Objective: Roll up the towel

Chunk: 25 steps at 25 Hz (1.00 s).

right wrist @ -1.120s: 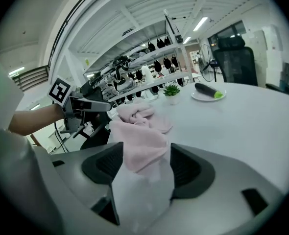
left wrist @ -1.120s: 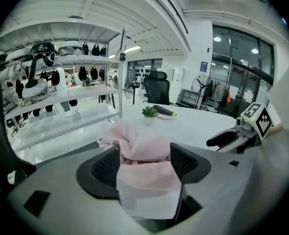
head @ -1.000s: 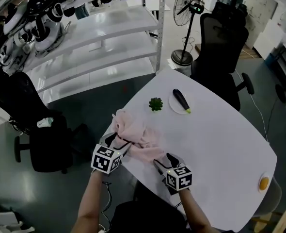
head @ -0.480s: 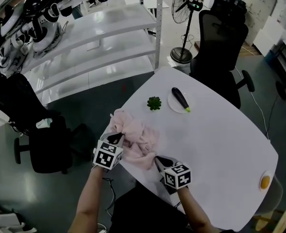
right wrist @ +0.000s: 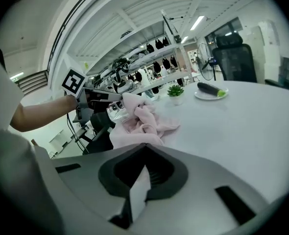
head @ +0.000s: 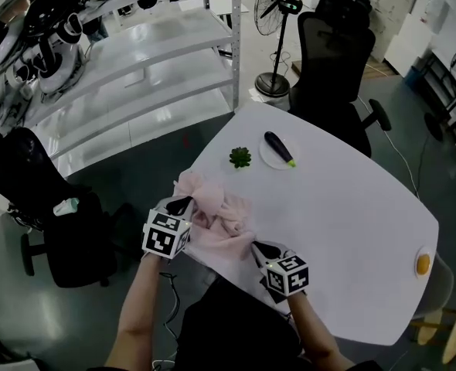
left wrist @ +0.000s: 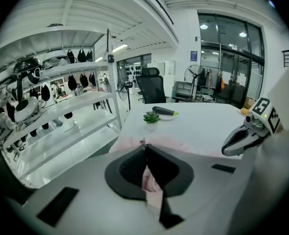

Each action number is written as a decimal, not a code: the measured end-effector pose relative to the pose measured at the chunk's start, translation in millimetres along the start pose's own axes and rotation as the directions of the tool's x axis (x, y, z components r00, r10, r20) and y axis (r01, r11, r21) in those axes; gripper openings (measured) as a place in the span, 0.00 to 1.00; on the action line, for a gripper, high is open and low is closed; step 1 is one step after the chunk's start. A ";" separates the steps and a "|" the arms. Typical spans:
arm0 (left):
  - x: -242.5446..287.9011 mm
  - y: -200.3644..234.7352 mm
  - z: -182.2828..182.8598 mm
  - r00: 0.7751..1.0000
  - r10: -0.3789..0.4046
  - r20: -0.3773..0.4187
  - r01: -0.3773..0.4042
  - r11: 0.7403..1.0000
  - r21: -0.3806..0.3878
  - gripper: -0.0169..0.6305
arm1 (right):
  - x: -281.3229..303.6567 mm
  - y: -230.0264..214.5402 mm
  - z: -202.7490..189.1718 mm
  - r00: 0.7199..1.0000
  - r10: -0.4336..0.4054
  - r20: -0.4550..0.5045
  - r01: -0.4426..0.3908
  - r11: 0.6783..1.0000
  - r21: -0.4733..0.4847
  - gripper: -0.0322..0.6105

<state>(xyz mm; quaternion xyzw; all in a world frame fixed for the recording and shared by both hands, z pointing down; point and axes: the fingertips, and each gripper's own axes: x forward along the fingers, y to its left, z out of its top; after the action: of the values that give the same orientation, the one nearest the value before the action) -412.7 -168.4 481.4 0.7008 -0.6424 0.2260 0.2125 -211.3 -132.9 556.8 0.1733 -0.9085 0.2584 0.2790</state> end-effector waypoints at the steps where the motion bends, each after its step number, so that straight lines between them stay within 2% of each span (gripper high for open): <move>1: -4.3 -0.4 5.1 1.000 -0.010 0.013 0.010 1.000 0.007 0.05 | -3.6 1.5 1.0 1.000 -0.013 0.009 0.012 1.000 0.008 0.06; 6: -21.8 3.3 26.9 0.997 -0.041 0.069 0.039 0.999 0.034 0.05 | -11.3 -4.3 1.6 0.992 -0.122 0.043 0.120 0.992 0.034 0.06; 7: -23.9 3.2 29.5 0.996 -0.048 0.074 0.045 0.998 0.042 0.05 | -7.5 -3.5 -2.0 0.993 -0.118 0.029 0.117 0.992 0.035 0.14; 8: -26.0 2.7 32.2 0.995 -0.055 0.079 0.051 0.997 0.049 0.05 | -1.7 -0.5 -7.1 0.995 -0.097 0.004 0.097 0.995 0.039 0.38; 9: -28.2 2.2 35.0 0.995 -0.062 0.085 0.057 0.997 0.055 0.05 | 5.2 3.8 -12.8 0.997 -0.067 -0.026 0.068 0.997 0.046 0.55; 10: -30.3 1.8 37.8 0.994 -0.068 0.090 0.063 0.996 0.058 0.05 | 12.2 8.1 -17.9 0.998 -0.036 -0.055 0.039 0.998 0.054 0.63; 11: -32.0 1.7 40.2 0.993 -0.073 0.096 0.067 0.996 0.059 0.05 | 18.8 11.8 -21.5 0.997 -0.013 -0.077 0.017 0.998 0.061 0.65; 12: -33.2 2.0 41.8 0.992 -0.076 0.101 0.071 0.996 0.059 0.05 | 24.1 14.6 -23.1 0.996 -0.001 -0.089 0.007 0.998 0.062 0.63; 13: -34.1 2.7 42.6 0.991 -0.079 0.106 0.073 0.996 0.060 0.05 | 27.5 16.5 -22.8 0.996 -0.004 -0.092 0.009 0.998 0.055 0.52; 14: -34.8 3.6 42.8 0.991 -0.080 0.109 0.073 0.995 0.061 0.05 | 28.4 17.9 -20.8 0.996 -0.017 -0.086 0.020 0.999 0.041 0.36; 15: -35.5 5.1 43.1 0.990 -0.079 0.113 0.073 0.995 0.064 0.05 | 27.4 19.0 -17.5 0.997 -0.034 -0.075 0.036 0.999 0.023 0.25; 16: -36.1 7.3 43.8 0.990 -0.078 0.118 0.071 0.995 0.066 0.05 | 25.0 20.3 -13.5 0.997 -0.047 -0.061 0.047 0.999 0.005 0.18; 20: -39.5 18.4 51.9 0.988 -0.070 0.139 0.059 0.995 0.079 0.05 | 5.1 23.9 1.7 0.998 -0.063 -0.021 0.063 0.997 -0.040 0.15; 25: -44.8 30.9 69.0 0.981 -0.066 0.180 0.051 0.995 0.088 0.05 | -40.4 18.5 28.9 0.991 -0.119 0.056 0.123 0.989 -0.078 0.14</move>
<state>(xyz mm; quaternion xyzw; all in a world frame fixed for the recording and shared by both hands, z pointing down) -443.7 -175.6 399.5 0.7453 -0.6284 0.1808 0.1300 -200.1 -127.4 505.2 0.2234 -0.9130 0.1991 0.2775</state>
